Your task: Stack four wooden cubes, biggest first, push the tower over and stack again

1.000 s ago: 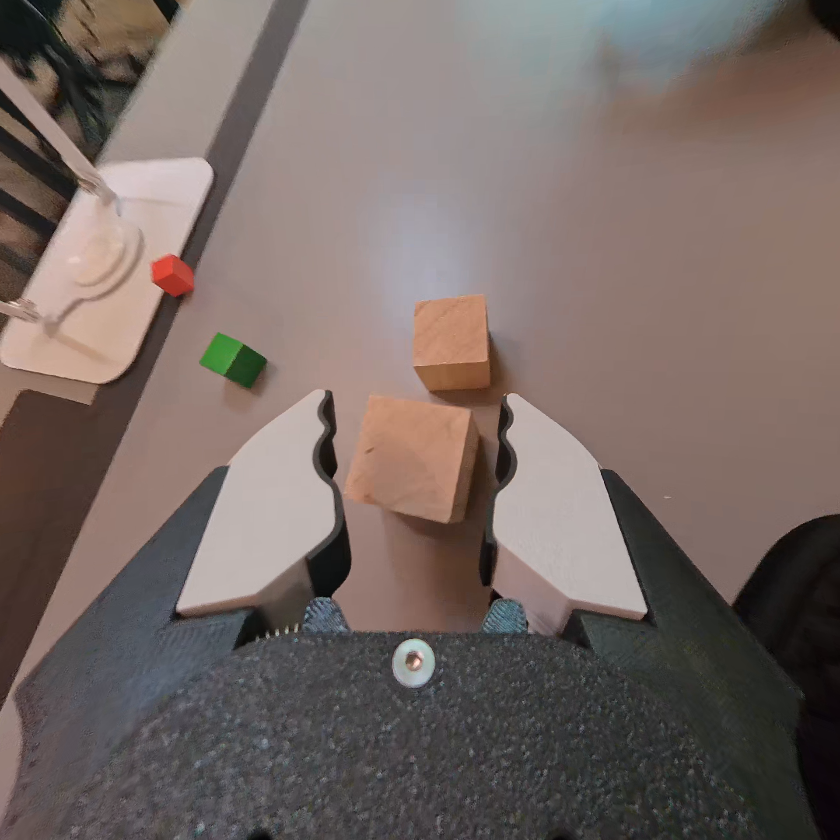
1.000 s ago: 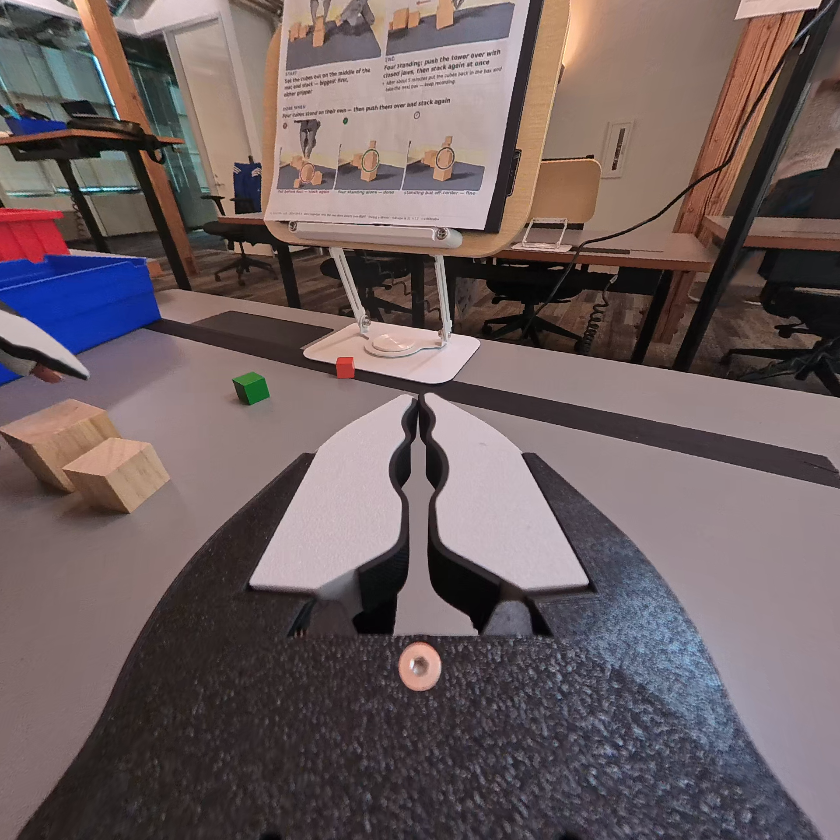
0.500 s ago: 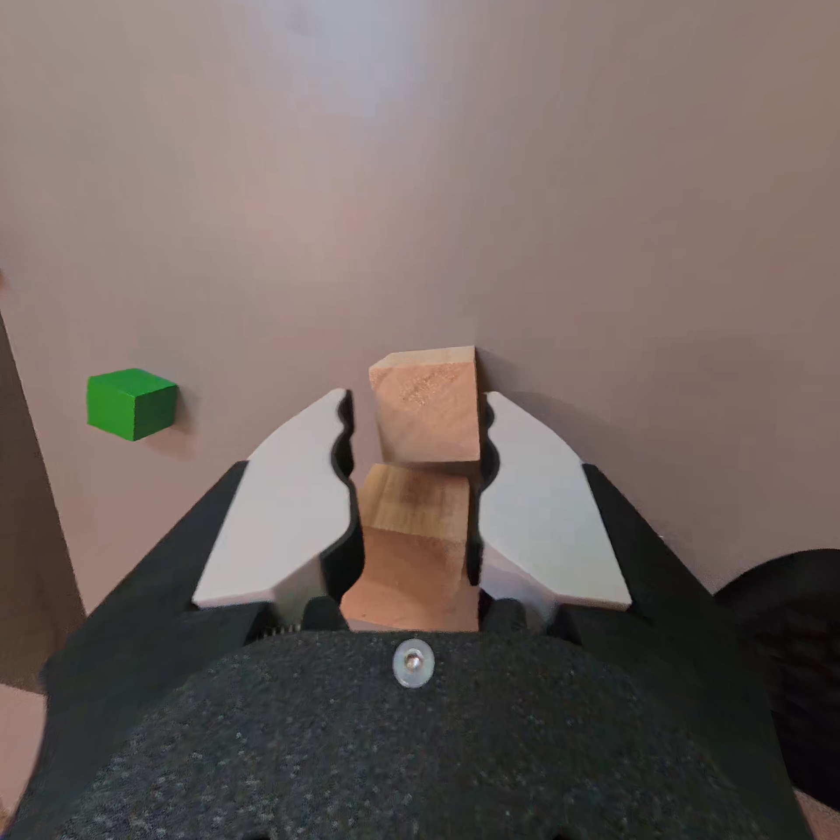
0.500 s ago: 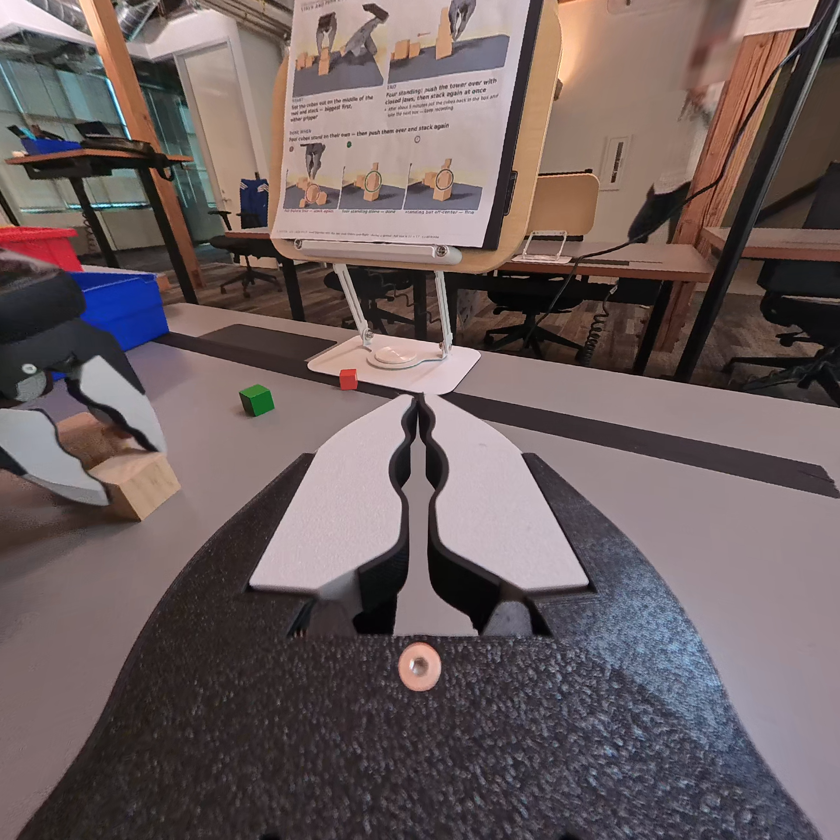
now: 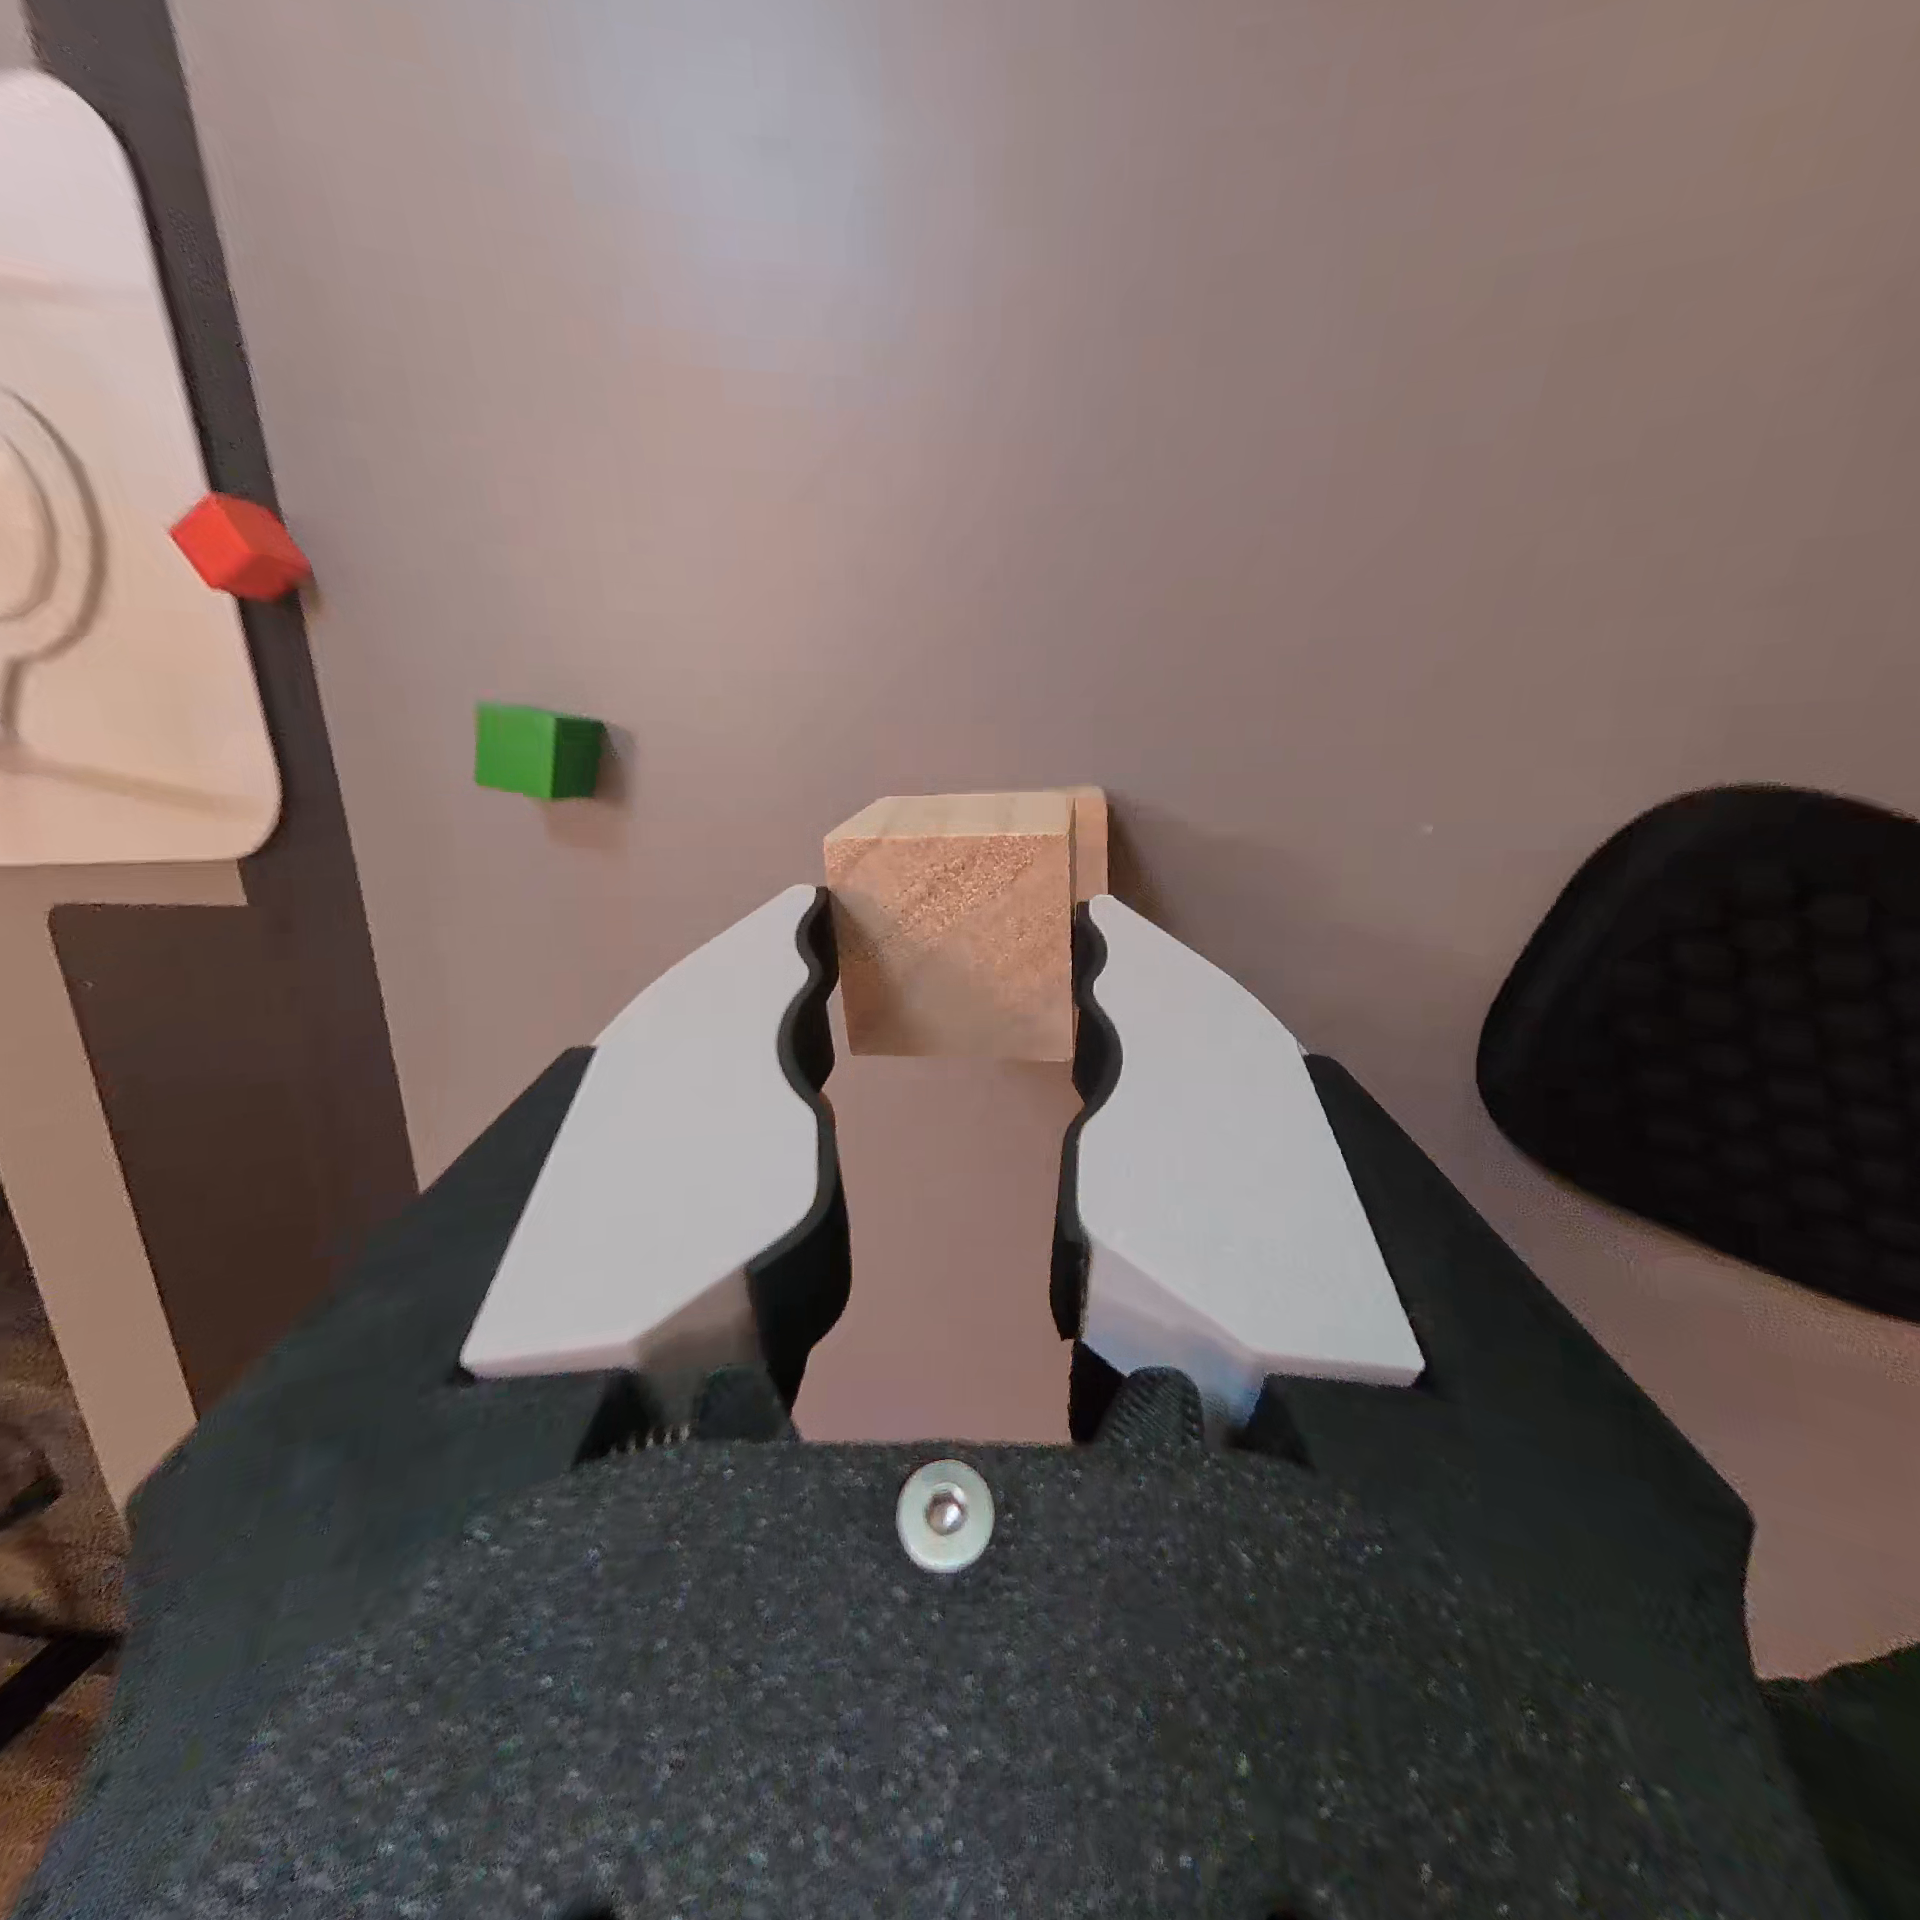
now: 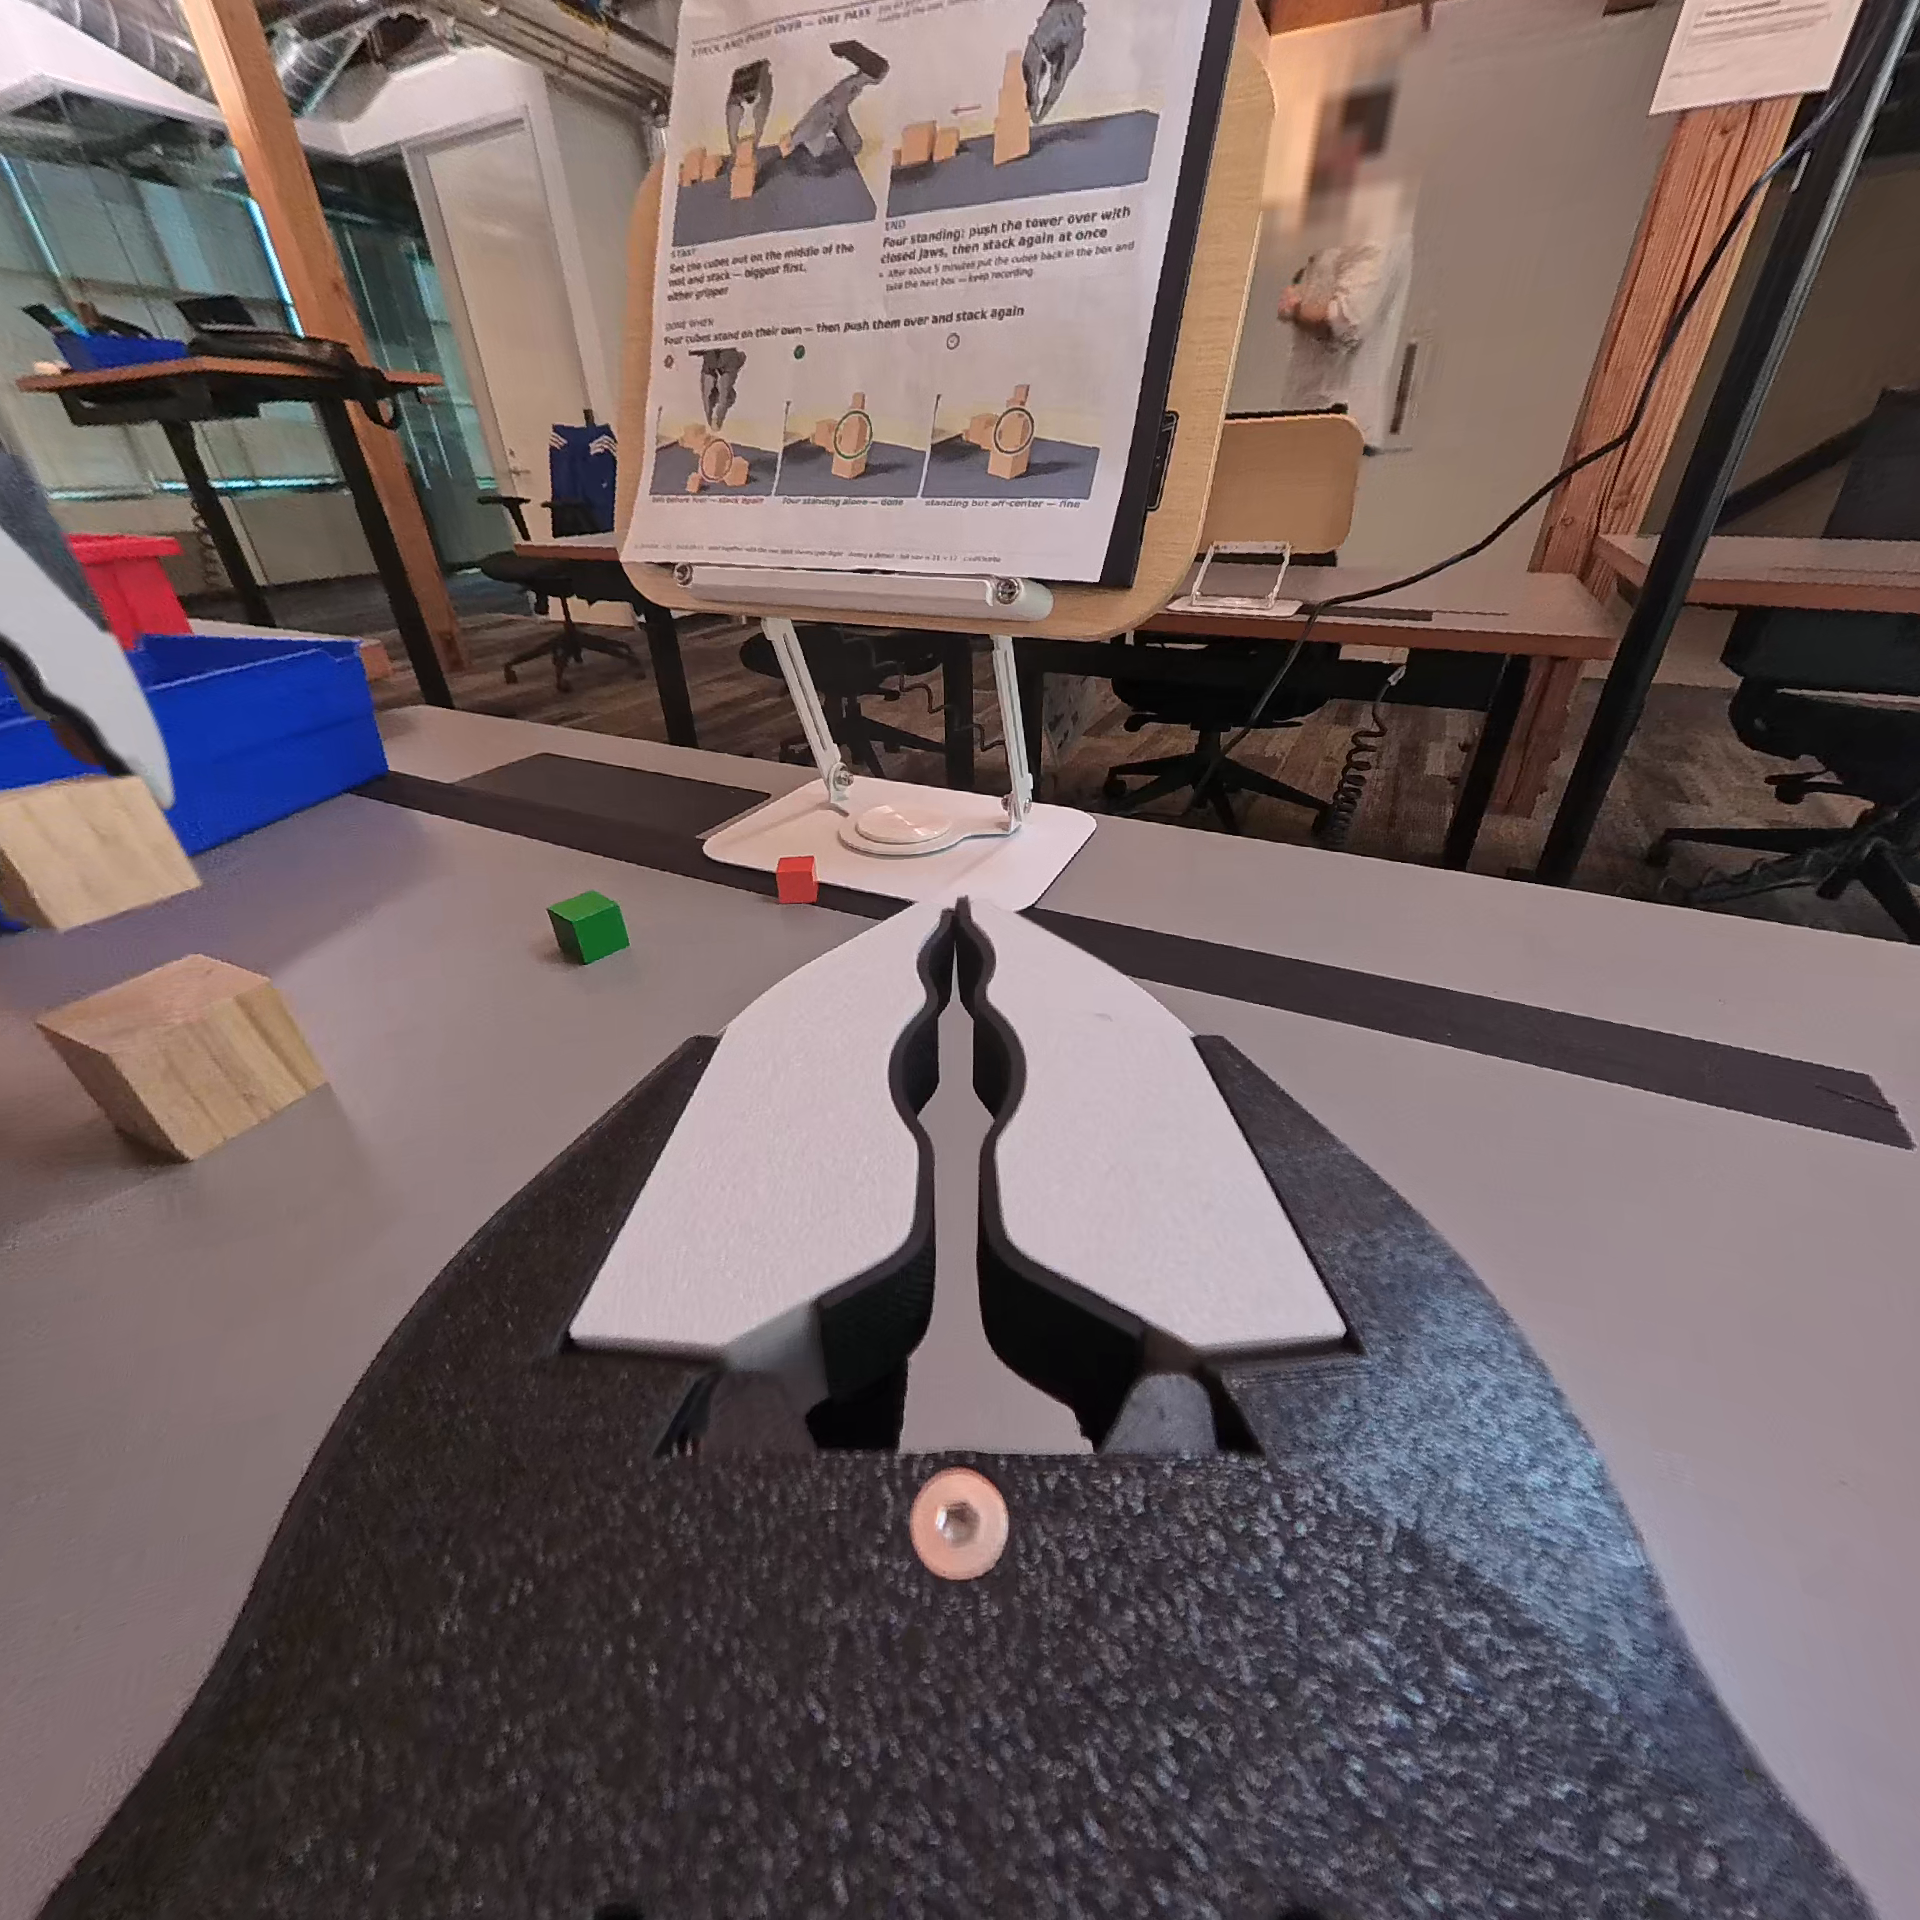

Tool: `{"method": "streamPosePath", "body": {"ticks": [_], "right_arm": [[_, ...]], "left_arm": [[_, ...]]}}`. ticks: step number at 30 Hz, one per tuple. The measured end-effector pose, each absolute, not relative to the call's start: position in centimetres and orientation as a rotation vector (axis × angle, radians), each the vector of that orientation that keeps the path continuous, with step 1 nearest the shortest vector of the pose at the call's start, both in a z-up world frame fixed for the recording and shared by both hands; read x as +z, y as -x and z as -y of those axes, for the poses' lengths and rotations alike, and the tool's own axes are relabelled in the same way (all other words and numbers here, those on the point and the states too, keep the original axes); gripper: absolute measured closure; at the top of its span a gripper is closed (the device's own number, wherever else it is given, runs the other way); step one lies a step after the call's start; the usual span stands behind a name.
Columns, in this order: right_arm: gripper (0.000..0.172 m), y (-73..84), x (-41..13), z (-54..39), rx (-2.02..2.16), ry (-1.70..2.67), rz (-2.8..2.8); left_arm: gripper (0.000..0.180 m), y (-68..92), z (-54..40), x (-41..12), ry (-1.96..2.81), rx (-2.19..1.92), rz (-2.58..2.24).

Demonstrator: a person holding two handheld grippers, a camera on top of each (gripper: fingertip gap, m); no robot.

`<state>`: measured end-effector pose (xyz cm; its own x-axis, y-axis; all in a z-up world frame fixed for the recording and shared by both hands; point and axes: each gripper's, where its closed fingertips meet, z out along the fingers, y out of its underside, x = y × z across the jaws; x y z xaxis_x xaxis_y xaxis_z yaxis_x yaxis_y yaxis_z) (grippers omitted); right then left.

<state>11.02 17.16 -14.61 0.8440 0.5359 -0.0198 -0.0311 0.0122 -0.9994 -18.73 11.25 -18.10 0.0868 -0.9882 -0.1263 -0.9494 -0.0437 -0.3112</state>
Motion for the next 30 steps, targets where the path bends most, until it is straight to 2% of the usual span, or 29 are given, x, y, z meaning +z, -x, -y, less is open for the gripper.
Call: {"method": "streamPosePath", "body": {"ticks": [7,30], "right_arm": [[0.172,-11.5,-14.5,-17.3,0.442,1.500,0.400],[0.172,-11.4,-14.6,-17.3,0.447,1.504,0.402]], "left_arm": [[0.137,20.0,-10.7,-21.2,2.099,-0.170,-2.006],[0.137,19.6,-11.1,-22.4,2.101,-0.127,-2.020]]}}
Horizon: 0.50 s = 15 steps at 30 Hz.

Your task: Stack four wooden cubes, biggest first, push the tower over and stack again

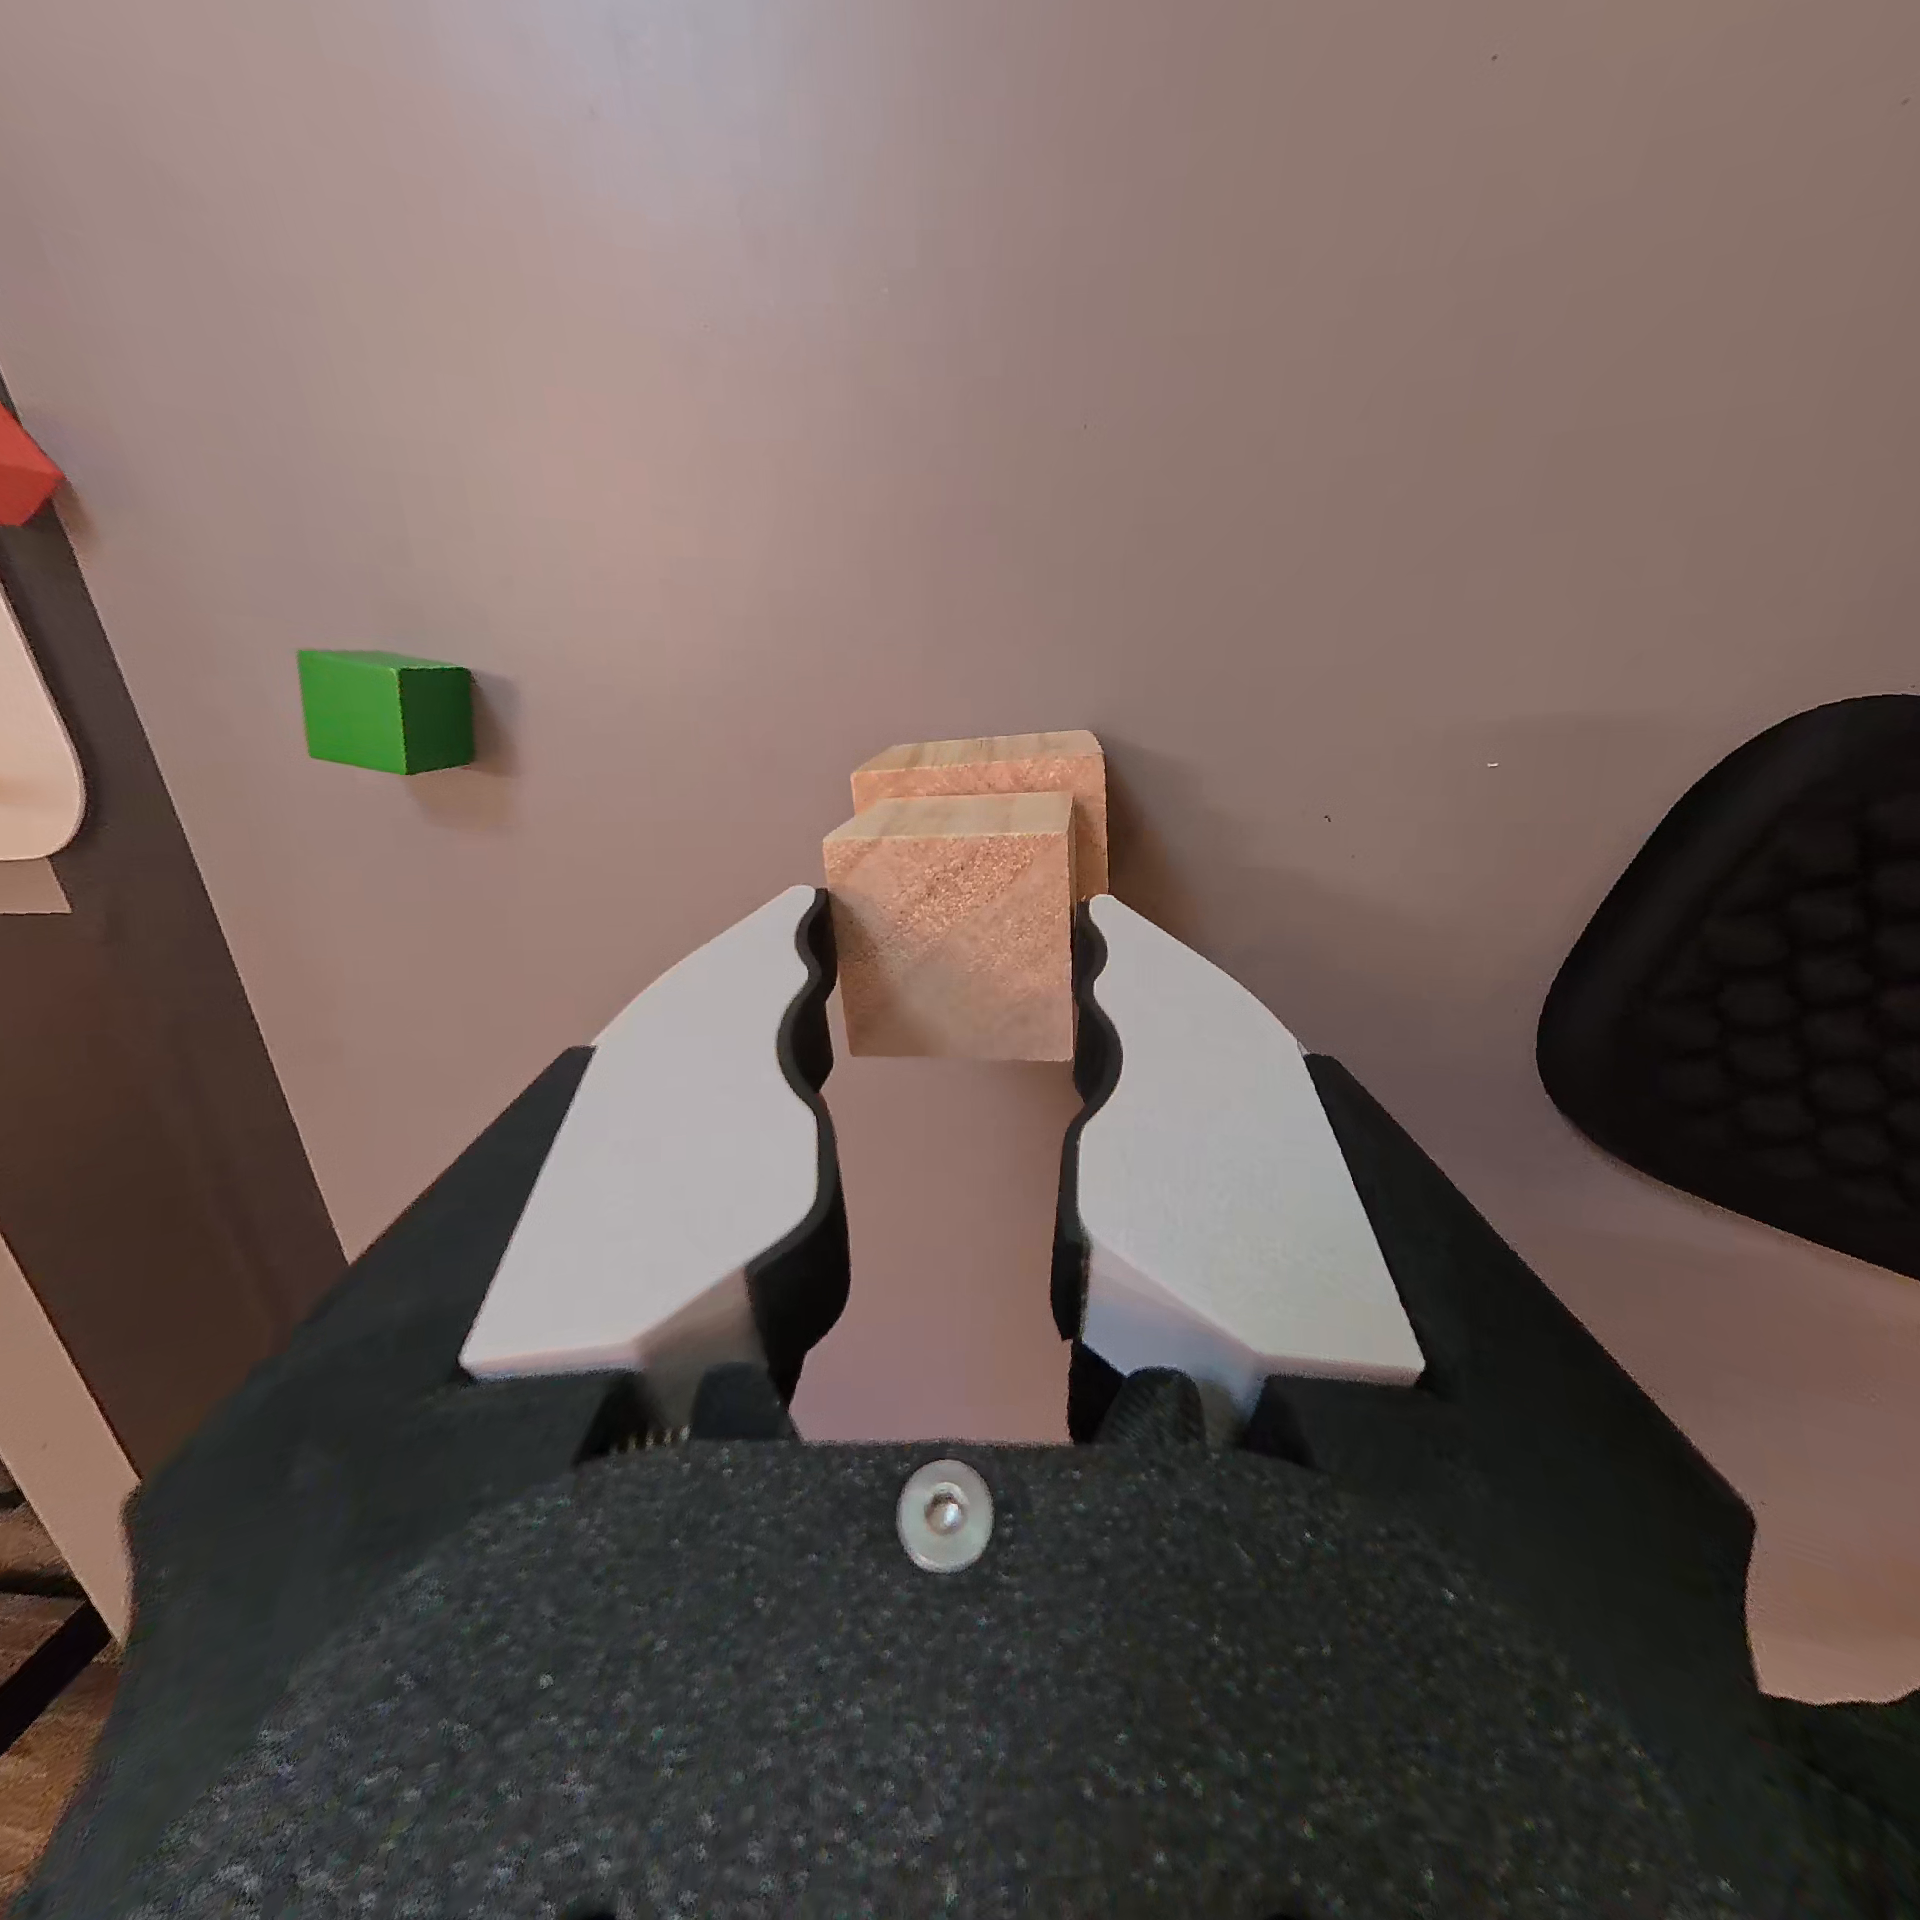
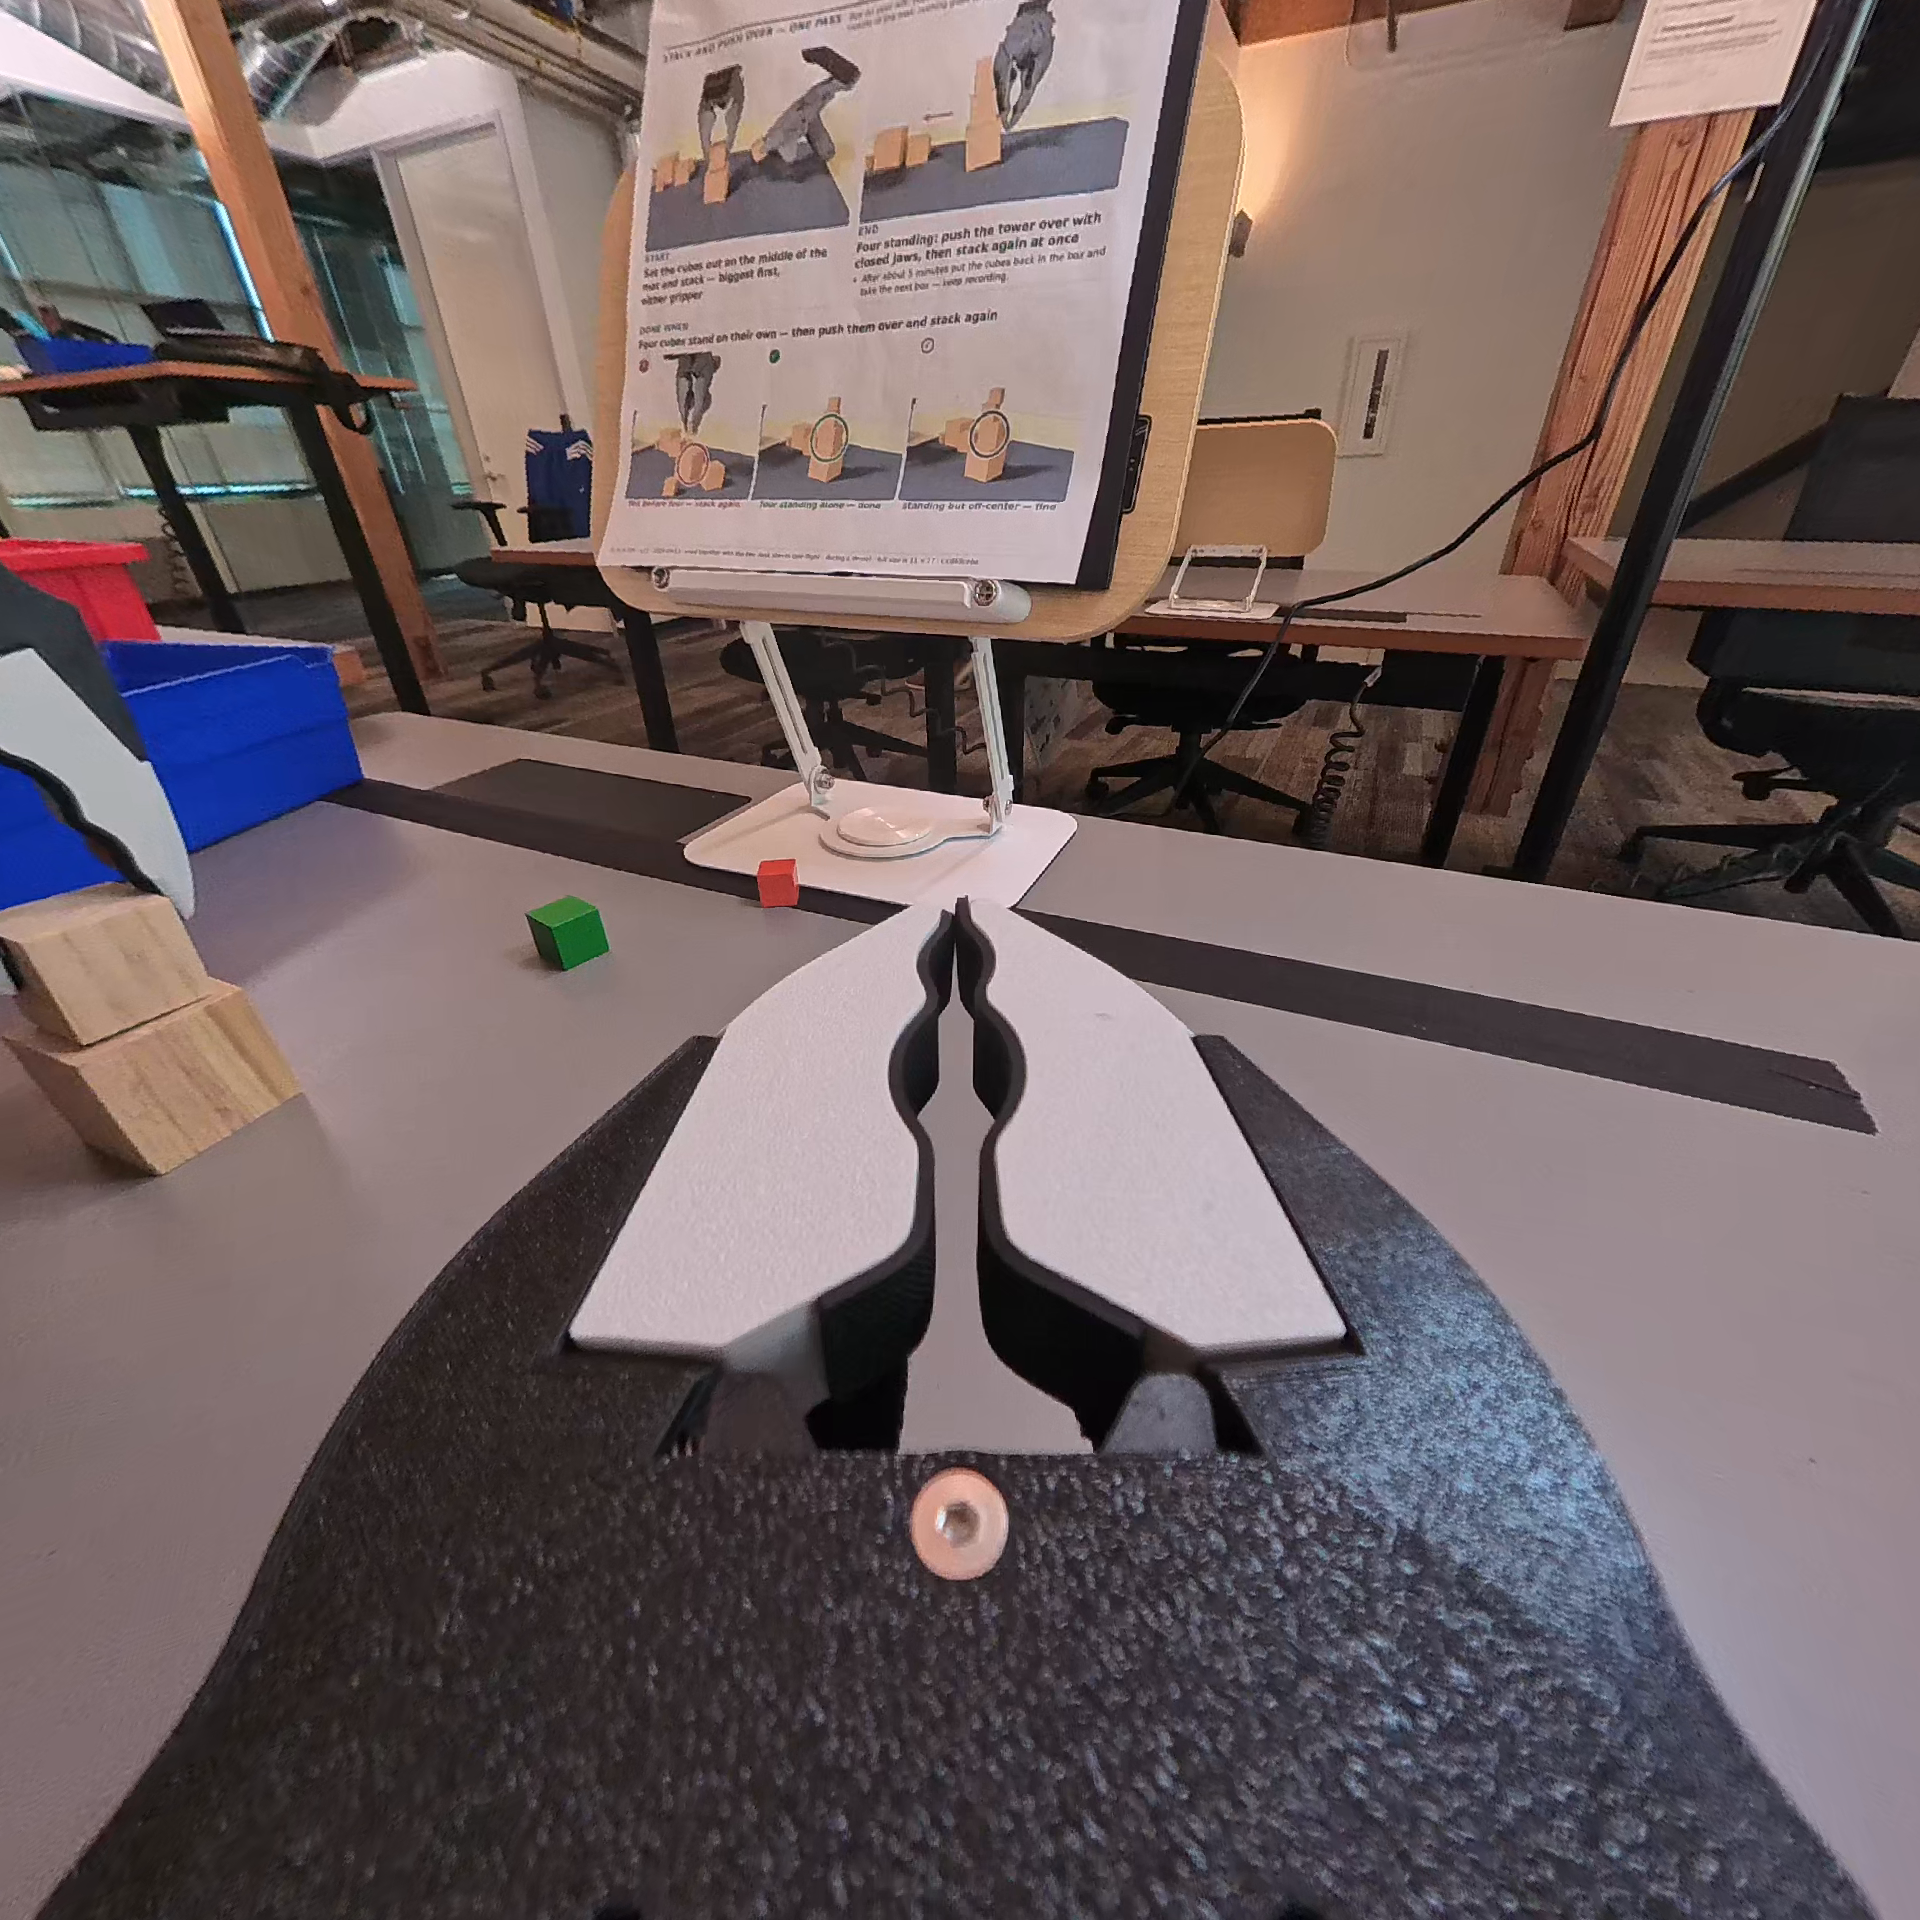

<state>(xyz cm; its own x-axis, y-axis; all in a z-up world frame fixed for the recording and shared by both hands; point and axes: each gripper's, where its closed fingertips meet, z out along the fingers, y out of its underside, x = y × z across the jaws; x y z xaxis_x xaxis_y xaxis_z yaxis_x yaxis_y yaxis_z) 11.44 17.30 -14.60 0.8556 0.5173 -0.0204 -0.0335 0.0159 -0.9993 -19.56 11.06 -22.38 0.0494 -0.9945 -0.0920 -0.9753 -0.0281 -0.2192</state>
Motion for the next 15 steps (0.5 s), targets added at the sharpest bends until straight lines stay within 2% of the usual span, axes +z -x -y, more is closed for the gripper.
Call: {"method": "streamPosePath", "body": {"ticks": [9,15], "right_arm": [[0.171,-11.4,-14.7,-17.3,0.449,1.507,0.402],[0.172,-11.6,-14.5,-17.3,0.443,1.500,0.393]], "left_arm": [[0.129,19.4,-10.9,-21.6,2.076,-0.154,-1.984],[0.133,17.8,-14.2,-17.0,1.981,-0.320,-1.675]]}}
